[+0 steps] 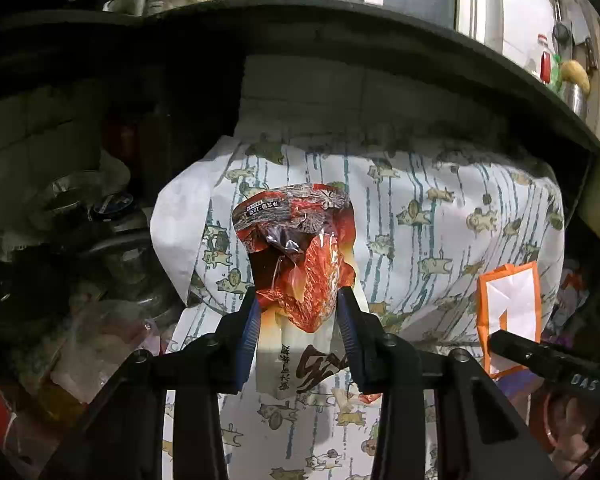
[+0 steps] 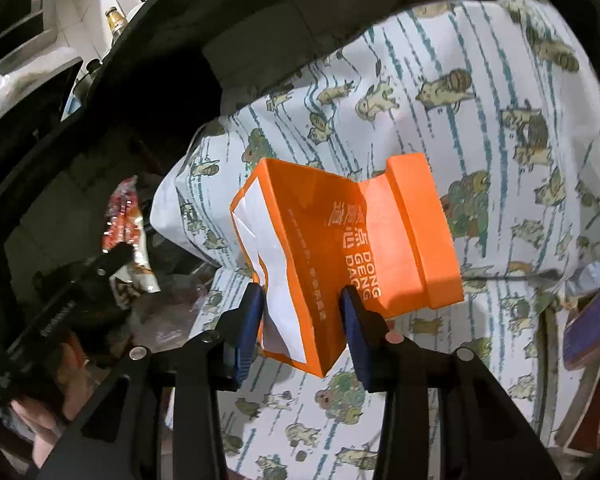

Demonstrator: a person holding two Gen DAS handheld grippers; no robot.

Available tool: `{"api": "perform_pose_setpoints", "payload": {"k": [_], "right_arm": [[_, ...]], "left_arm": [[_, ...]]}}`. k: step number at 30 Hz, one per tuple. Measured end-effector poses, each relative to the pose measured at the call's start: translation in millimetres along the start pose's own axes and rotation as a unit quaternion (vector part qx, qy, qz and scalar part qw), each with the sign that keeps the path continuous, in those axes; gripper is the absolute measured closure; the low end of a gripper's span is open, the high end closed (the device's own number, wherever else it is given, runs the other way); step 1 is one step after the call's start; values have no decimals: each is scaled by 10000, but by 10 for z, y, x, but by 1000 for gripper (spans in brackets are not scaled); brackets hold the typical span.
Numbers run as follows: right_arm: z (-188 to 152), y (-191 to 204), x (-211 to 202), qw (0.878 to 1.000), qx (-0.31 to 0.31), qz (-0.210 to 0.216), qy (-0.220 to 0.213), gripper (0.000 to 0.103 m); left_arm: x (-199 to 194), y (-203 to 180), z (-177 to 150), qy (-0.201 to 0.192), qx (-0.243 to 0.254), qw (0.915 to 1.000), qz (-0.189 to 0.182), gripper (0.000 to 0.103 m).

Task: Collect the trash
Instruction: 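Lift the snack wrapper with the left gripper while the right lifts the orange bag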

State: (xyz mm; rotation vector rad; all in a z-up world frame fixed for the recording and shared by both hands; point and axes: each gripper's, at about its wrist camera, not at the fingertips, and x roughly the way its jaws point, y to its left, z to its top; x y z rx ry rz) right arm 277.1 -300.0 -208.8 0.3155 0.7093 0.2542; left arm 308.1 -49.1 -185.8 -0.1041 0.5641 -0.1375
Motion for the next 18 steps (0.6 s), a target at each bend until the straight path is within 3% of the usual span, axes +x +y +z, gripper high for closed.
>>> {"api": "perform_pose_setpoints", "payload": {"k": [5,10,14,18], "right_arm": [[16,62,-116,9993,-1,242,-294,64],[-16,211,-315,9968,-398,178,-663,63],[-104,333,-428,9936,-779,-10,-816,63],[-163,410,-539,9906,-981,220,-925,63]], "left_arm": [[-119,-19,-28,-110,242,9996,117,63],[-376,-85,-24,-20,235,9996,-152,63],[-671,-197,-80,-507,546,9972,39,62],[-834,-218,-93,-695,662,9954,38,62]]}}
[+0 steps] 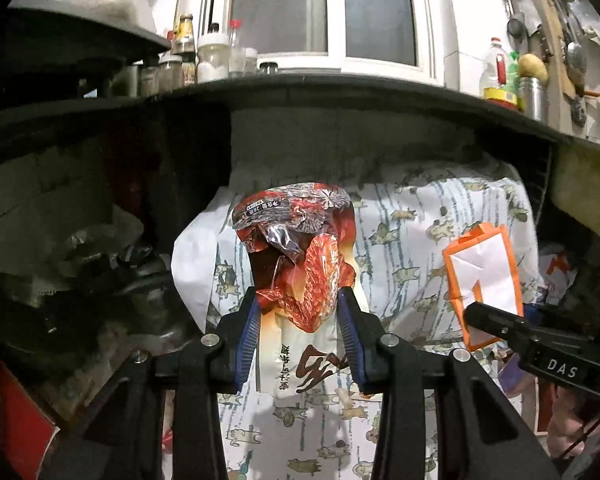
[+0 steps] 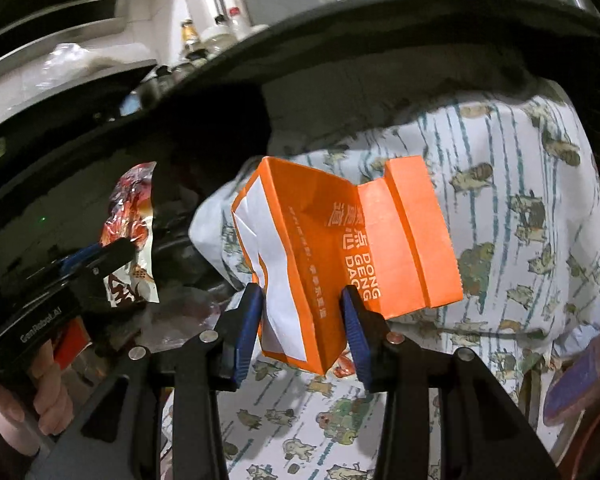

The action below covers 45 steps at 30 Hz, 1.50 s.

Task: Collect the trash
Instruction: 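Lift the snack wrapper with the left gripper while the right lifts the orange bag, then carry both items over the pink basket and open both grippers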

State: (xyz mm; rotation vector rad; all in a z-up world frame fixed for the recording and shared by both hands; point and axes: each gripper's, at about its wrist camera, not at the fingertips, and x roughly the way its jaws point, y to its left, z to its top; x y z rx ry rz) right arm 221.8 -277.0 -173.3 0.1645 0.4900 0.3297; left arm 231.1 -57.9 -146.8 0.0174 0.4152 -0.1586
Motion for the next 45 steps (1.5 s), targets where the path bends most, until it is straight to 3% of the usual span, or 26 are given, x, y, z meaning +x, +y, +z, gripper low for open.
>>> {"api": "perform_pose_setpoints", "payload": {"k": [4,6,10,14,20,25,27,28,39,45], "right_arm": [[65,82,-193,9997,-124,-28,-211,63],[139,159,-339,9993,-155,-67,-345,63],[217,356,-817,9971,-2,404,-643,63],[122,683,-1224,9961,-348,296,-759,63],[-207,1029,-1738,9927,-520,542,-948,63],[-435,1127,-1844,9939,-646,434,-781,63],[-524,1131,-1825,9949,-639,367,-688,63],[-561,1111,-1788,9956,-602,354,-627,63],[-1055,1006,-1295,9980,-496,236,309,63],[-1358,828,-1010,9923,-422,216,1148,63]], "left_arm": [[-325,-15,67,-339,108,9992,189,62],[-458,-11,108,-331,72,9994,119,62],[-817,-9,123,-218,151,9996,137,62],[-1249,49,89,-192,131,9997,107,62],[-1626,120,-103,-51,-141,9999,36,61],[-1637,239,-345,211,-334,9992,32,61],[-1658,294,-438,178,-267,9988,381,61],[-1640,318,-469,223,-223,9988,382,61],[-1405,342,-788,835,-228,9961,152,61],[-1288,358,-972,1231,-216,9921,42,61]]}}
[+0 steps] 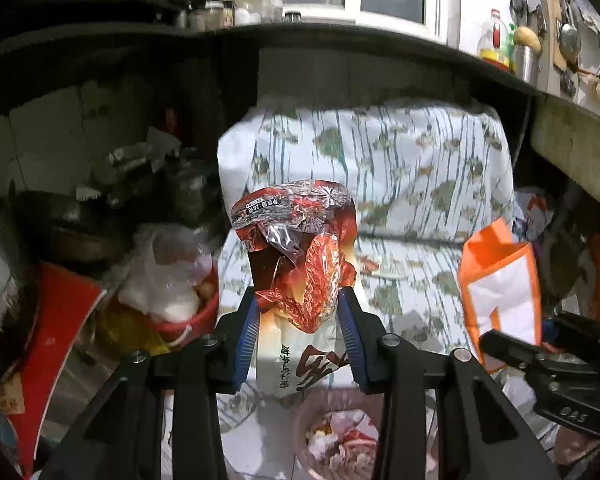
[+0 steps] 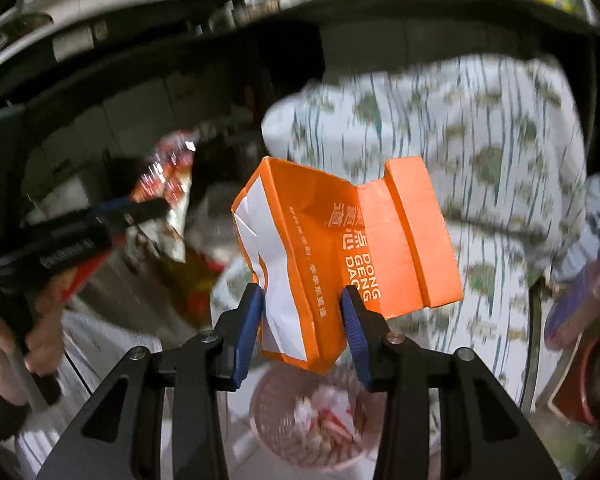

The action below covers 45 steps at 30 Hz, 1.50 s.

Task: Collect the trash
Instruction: 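Carry both items over the pink basket and open both grippers, then move both grippers back over the box toward the chicken wing packet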

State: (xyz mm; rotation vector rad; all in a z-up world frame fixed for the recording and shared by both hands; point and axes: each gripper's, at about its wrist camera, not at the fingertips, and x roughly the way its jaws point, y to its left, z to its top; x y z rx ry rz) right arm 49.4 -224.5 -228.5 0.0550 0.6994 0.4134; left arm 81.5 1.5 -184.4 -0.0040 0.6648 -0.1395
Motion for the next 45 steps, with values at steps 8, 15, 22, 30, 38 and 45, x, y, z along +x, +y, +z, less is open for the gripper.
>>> {"api": "perform_pose_setpoints", "payload": {"k": [8,15,22,30,38,45], "right_arm": [[-512,-283,884,9850,399,-32,1681,63],[-853,-293,1332,9633,772,216,2564,63],[-881,-260,1431,9596,728,356,2696,59],[-874,-341,1437,9599,859,209,2662,39],[-679,-378,1266,9737,786,-183,2129,35],[-504,-336,1088,9854,492,-478,1557,30]], "left_arm": [[641,-177,-415,1202,233,9921,-258,61],[1175,-221,-762,2173,40,9747,-529,61],[1443,-191,-990,2755,-206,9567,-921,61],[1394,-43,-895,2580,-481,9606,-910,29],[1202,56,-647,2032,-478,9765,-527,24],[1100,63,-555,1789,-224,9834,-186,23]]}}
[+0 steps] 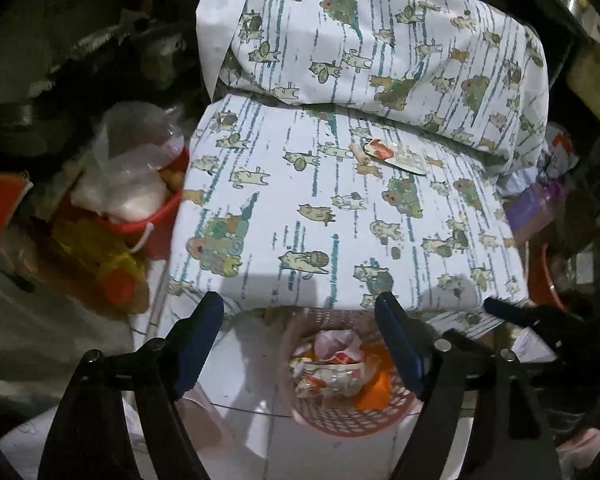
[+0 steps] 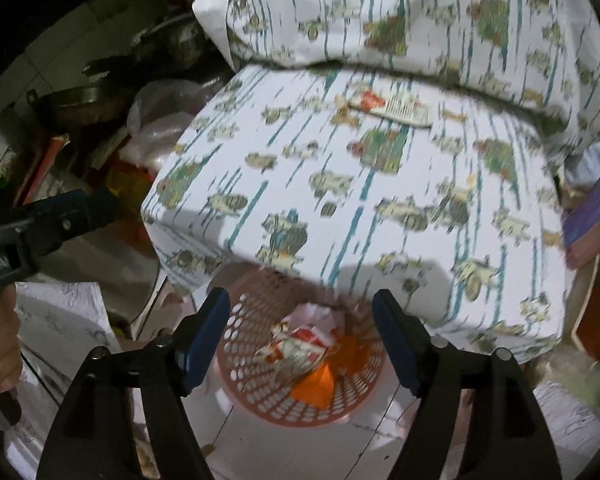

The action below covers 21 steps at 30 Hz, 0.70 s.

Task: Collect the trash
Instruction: 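Move both grippers back over the box toward the chicken wing packet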

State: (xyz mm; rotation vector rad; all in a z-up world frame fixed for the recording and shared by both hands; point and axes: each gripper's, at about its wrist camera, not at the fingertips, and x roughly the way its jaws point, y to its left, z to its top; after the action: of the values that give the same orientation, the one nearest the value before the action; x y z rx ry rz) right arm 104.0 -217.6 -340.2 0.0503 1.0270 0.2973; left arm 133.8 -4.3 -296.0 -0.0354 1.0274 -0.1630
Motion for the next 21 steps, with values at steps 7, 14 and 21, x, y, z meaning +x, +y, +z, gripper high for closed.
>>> {"api": "perform_pose_setpoints", "payload": {"k": [7,14,21], "right_arm": [[51,59,-150,9993,-152,-64,-337,25],[119,61,-276,9971,-81,-194,-726,20],[202,-1,-439,9937,71,-287,-1084,14]], "left_arm": [[-128,-36,9,-357,128,9991,208,23],[-325,-71,65,-984,269,9928,634,17],[-462,-54,93,-1258,170,9907,500,14]]}}
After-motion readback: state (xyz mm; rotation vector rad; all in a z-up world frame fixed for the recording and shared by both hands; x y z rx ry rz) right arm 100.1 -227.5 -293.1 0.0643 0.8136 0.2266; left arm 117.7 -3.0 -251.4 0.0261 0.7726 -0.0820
